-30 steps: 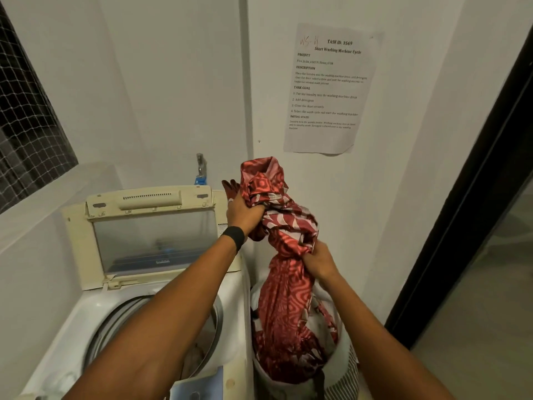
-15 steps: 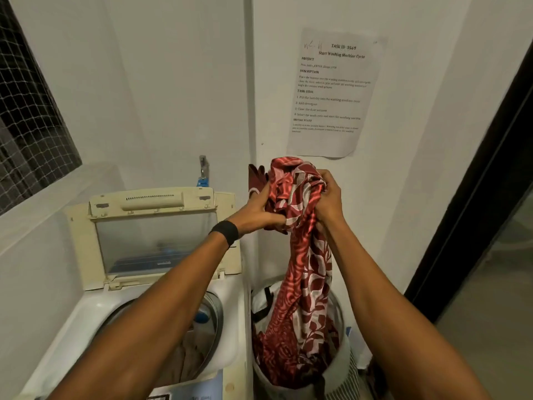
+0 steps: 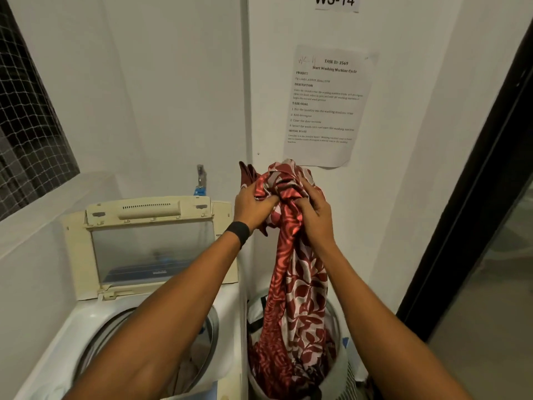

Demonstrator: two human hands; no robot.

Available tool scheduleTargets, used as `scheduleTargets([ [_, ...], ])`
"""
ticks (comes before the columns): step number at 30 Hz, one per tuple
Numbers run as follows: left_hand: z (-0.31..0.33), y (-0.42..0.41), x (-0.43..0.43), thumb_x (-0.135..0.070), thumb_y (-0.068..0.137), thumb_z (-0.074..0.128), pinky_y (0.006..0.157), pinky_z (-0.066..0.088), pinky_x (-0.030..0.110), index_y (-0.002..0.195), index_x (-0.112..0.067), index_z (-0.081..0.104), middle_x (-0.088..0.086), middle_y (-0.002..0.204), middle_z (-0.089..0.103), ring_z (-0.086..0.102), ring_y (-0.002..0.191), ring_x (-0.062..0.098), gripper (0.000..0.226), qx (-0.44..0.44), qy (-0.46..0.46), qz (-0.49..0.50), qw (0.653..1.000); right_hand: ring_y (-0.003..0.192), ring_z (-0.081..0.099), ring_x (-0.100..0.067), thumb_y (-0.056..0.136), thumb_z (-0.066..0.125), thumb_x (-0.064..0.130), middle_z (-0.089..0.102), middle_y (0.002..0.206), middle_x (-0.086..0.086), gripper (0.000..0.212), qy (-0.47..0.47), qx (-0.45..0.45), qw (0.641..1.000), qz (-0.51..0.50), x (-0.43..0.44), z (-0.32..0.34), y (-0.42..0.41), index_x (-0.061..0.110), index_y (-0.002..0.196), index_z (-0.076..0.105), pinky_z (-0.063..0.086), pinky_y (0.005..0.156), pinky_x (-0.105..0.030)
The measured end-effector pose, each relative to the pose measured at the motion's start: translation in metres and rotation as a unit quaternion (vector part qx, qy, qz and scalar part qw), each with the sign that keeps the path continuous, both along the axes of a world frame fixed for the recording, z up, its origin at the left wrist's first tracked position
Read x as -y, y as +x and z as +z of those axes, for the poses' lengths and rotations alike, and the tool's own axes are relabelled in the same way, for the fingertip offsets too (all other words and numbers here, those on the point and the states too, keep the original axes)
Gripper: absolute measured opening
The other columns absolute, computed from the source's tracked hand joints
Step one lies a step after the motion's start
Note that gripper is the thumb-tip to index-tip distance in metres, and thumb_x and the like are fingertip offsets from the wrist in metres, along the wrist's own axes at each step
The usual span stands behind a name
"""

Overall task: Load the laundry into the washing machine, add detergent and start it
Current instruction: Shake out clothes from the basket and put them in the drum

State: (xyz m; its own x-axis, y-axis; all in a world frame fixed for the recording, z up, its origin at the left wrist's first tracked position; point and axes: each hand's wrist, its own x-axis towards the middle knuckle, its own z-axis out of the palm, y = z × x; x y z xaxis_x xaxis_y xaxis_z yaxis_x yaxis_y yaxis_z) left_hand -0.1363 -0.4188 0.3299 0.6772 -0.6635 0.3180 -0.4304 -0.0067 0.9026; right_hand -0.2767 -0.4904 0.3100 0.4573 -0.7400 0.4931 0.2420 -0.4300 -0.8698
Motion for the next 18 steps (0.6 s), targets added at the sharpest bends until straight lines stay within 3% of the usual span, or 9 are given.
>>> scheduleTargets([
  [3, 0.002, 0.015, 0.010, -0.049, 0.073, 0.063, 0.103, 0.052, 0.051, 0.085, -0.043, 0.068, 0.003, 0.106, 0.072, 0.065, 0.110, 0.028, 0.014, -0.037, -0.013, 0.033, 0.999, 0.146, 0.034, -0.011, 0.088, 0.070, 0.058, 0.039, 0.155, 0.013, 0.080, -0.028, -0.061, 0.992, -0.111, -0.016, -0.042, -0.011, 0.048, 0.155, 0.029, 0.031, 0.117, -0.035],
  [5, 0.009, 0.015, 0.009, -0.046, 0.073, 0.061, 0.104, 0.051, 0.050, 0.086, -0.039, 0.068, 0.002, 0.105, 0.072, 0.064, 0.111, 0.028, 0.016, -0.043, -0.009, 0.036, 0.998, 0.152, 0.024, -0.016, 0.072, 0.075, 0.075, 0.022, 0.166, 0.011, 0.115, 0.033, -0.116, 0.986, -0.114, -0.019, -0.074, -0.015, 0.048, 0.159, 0.006, 0.024, 0.121, -0.044],
  [7, 0.014, 0.008, 0.003, -0.044, 0.075, 0.062, 0.102, 0.053, 0.048, 0.087, -0.036, 0.070, 0.003, 0.105, 0.072, 0.066, 0.106, 0.026, 0.017, -0.076, -0.025, 0.023, 0.997, 0.148, 0.028, -0.015, 0.061, 0.078, 0.083, 0.024, 0.166, 0.013, 0.133, 0.083, -0.229, 0.968, -0.064, -0.012, -0.109, -0.014, 0.051, 0.157, -0.008, 0.012, 0.125, -0.056],
  [9, 0.013, 0.005, 0.000, -0.040, 0.077, 0.063, 0.100, 0.055, 0.048, 0.089, -0.029, 0.071, 0.004, 0.104, 0.073, 0.068, 0.101, 0.024, 0.018, -0.112, -0.034, 0.014, 0.993, 0.138, 0.045, -0.013, 0.065, 0.082, 0.075, 0.047, 0.153, 0.012, 0.117, 0.106, -0.309, 0.945, 0.009, -0.007, -0.134, -0.018, 0.046, 0.158, 0.017, 0.023, 0.124, -0.054],
  [10, 0.011, 0.006, 0.000, -0.041, 0.076, 0.063, 0.099, 0.055, 0.048, 0.089, -0.028, 0.071, 0.004, 0.104, 0.073, 0.068, 0.100, 0.024, 0.020, -0.110, -0.031, 0.018, 0.993, 0.129, 0.057, -0.016, 0.075, 0.084, 0.061, 0.060, 0.143, 0.006, 0.091, 0.120, -0.315, 0.941, 0.037, -0.008, -0.137, -0.022, 0.037, 0.152, 0.041, 0.039, 0.117, -0.045],
  [12, 0.005, 0.015, 0.000, -0.052, 0.068, 0.063, 0.099, 0.055, 0.049, 0.086, -0.035, 0.071, 0.005, 0.106, 0.072, 0.068, 0.100, 0.025, 0.026, -0.095, -0.020, 0.040, 0.995, 0.103, 0.071, -0.018, 0.094, 0.074, 0.027, 0.073, 0.122, -0.010, 0.032, 0.150, -0.276, 0.948, 0.042, -0.005, -0.129, -0.026, 0.018, 0.124, 0.068, 0.056, 0.089, -0.025],
  [13, -0.001, 0.022, 0.001, -0.055, 0.065, 0.063, 0.099, 0.055, 0.049, 0.084, -0.039, 0.071, 0.005, 0.105, 0.072, 0.069, 0.099, 0.026, 0.026, -0.097, -0.014, 0.048, 0.994, 0.092, 0.072, -0.014, 0.096, 0.070, 0.018, 0.075, 0.115, -0.014, 0.020, 0.156, -0.249, 0.956, 0.026, -0.001, -0.120, -0.027, 0.013, 0.116, 0.072, 0.057, 0.078, -0.020],
  [15, -0.012, 0.033, 0.002, -0.056, 0.063, 0.066, 0.098, 0.056, 0.050, 0.081, -0.041, 0.071, 0.004, 0.101, 0.073, 0.070, 0.098, 0.027, 0.025, -0.108, -0.005, 0.059, 0.992, 0.083, 0.072, -0.013, 0.095, 0.065, 0.007, 0.076, 0.107, -0.017, 0.016, 0.173, -0.164, 0.971, -0.010, 0.005, -0.085, -0.027, 0.013, 0.106, 0.075, 0.058, 0.074, -0.025],
  [18, -0.019, 0.034, -0.001, -0.058, 0.061, 0.070, 0.100, 0.055, 0.048, 0.086, -0.047, 0.070, 0.001, 0.101, 0.073, 0.068, 0.102, 0.027, 0.028, -0.102, 0.016, 0.082, 0.991, 0.085, 0.070, -0.024, 0.086, 0.049, -0.013, 0.076, 0.105, -0.018, 0.039, 0.207, -0.021, 0.978, -0.034, 0.017, -0.018, -0.024, 0.013, 0.103, 0.074, 0.060, 0.077, -0.042],
])
